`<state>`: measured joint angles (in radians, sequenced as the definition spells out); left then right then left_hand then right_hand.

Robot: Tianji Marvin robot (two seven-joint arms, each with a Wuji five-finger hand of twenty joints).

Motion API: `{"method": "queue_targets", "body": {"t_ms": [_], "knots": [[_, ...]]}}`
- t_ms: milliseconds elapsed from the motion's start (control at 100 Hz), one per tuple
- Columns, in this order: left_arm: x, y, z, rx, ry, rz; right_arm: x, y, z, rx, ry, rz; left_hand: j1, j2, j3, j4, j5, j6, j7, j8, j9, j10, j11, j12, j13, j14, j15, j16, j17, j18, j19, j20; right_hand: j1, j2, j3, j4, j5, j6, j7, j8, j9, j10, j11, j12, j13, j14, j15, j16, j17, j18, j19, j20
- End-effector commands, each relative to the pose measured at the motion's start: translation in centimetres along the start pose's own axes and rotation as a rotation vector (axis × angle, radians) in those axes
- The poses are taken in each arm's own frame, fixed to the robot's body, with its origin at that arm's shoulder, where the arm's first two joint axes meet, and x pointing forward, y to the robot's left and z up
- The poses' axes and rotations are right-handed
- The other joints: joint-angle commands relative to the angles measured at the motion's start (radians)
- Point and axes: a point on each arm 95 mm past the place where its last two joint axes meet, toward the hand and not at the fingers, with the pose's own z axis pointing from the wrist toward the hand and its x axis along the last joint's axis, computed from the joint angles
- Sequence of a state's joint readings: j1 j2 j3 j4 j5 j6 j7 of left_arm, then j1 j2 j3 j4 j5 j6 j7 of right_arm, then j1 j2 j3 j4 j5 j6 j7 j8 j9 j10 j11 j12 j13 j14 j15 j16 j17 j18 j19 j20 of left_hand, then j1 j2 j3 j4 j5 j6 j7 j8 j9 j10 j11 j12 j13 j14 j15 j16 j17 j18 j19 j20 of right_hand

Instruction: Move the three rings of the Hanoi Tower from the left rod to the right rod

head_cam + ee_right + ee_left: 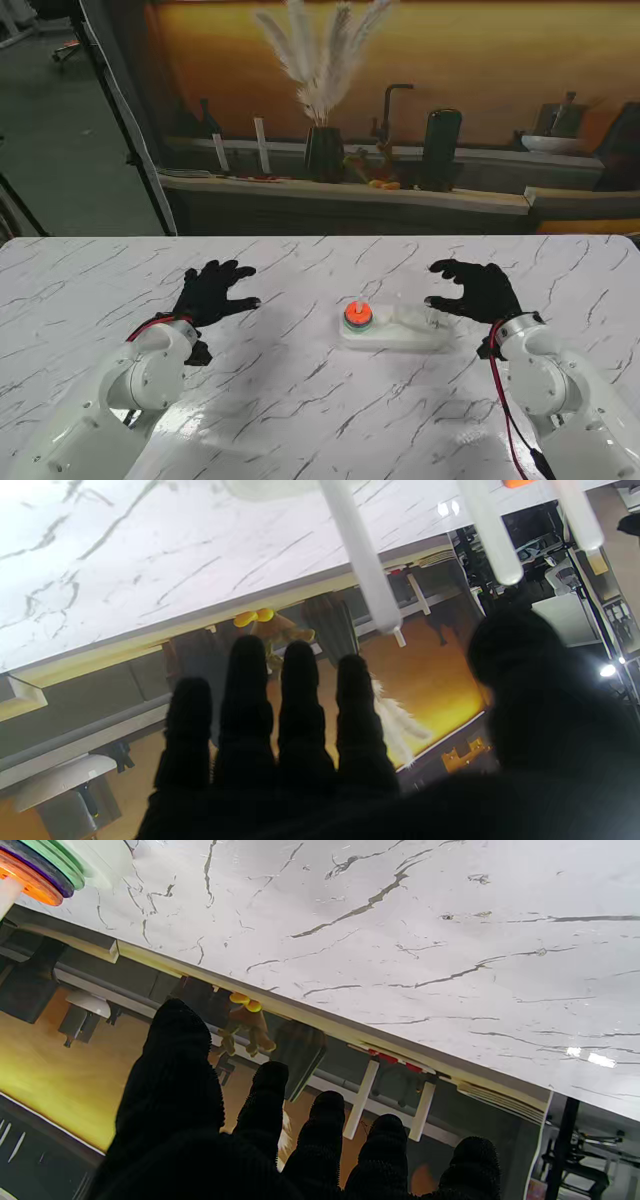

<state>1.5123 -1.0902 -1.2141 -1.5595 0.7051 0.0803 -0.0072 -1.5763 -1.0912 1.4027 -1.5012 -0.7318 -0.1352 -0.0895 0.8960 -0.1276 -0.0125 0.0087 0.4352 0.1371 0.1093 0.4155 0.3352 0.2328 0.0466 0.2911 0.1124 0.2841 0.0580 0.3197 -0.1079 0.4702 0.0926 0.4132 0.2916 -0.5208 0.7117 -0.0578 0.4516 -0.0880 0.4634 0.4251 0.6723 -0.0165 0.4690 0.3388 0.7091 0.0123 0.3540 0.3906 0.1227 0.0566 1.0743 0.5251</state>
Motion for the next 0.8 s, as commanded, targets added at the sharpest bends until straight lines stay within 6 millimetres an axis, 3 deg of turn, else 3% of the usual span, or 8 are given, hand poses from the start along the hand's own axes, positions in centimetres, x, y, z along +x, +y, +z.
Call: {"method": "queue_targets", "body": {"t_ms": [0,510,790], "knots": [[0.23,0.33,0.04,-0.016,0.019,-0.003,0.3,-0.45,0.02,0.007,0.007,0.011,0.009,0.03,-0.013,-0.022,-0.034,-0.002,-0.015,-0.021,-0.041,-0.001,-0.014,-0.017,-0.024,-0.023,-0.02,-0.002,-0.01,0.027,-0.041,-0.003,0.005,0.016,-0.008,0.025,0.031,-0.007,0.007,-0.01,0.002,-0.003,0.01,-0.002,-0.015,0.001,0.008,0.001,-0.017,0.302,0.007,0.007],[0.25,0.02,0.03,0.0,0.012,0.001,0.36,0.09,0.44,0.012,0.02,0.004,0.008,0.029,-0.014,-0.023,-0.033,0.001,-0.013,-0.024,-0.037,0.001,-0.013,-0.018,-0.025,-0.024,-0.019,-0.003,-0.01,0.026,-0.042,-0.001,0.002,0.012,-0.006,0.024,0.029,-0.01,0.006,-0.01,-0.002,-0.003,0.008,-0.002,-0.027,0.001,0.001,-0.001,-0.031,0.303,-0.003,0.003],[0.16,0.06,0.16,-0.012,0.023,0.01,0.04,0.1,0.0,0.001,0.023,-0.024,0.008,0.028,-0.014,-0.023,-0.031,0.002,-0.011,-0.024,-0.037,0.001,-0.012,-0.018,-0.022,-0.022,-0.018,-0.002,-0.01,0.028,-0.042,-0.001,-0.067,-0.061,0.047,0.022,0.024,-0.024,-0.008,-0.011,-0.049,-0.004,-0.023,-0.01,-0.095,0.011,-0.061,-0.026,-0.079,0.315,-0.056,-0.014]]}}
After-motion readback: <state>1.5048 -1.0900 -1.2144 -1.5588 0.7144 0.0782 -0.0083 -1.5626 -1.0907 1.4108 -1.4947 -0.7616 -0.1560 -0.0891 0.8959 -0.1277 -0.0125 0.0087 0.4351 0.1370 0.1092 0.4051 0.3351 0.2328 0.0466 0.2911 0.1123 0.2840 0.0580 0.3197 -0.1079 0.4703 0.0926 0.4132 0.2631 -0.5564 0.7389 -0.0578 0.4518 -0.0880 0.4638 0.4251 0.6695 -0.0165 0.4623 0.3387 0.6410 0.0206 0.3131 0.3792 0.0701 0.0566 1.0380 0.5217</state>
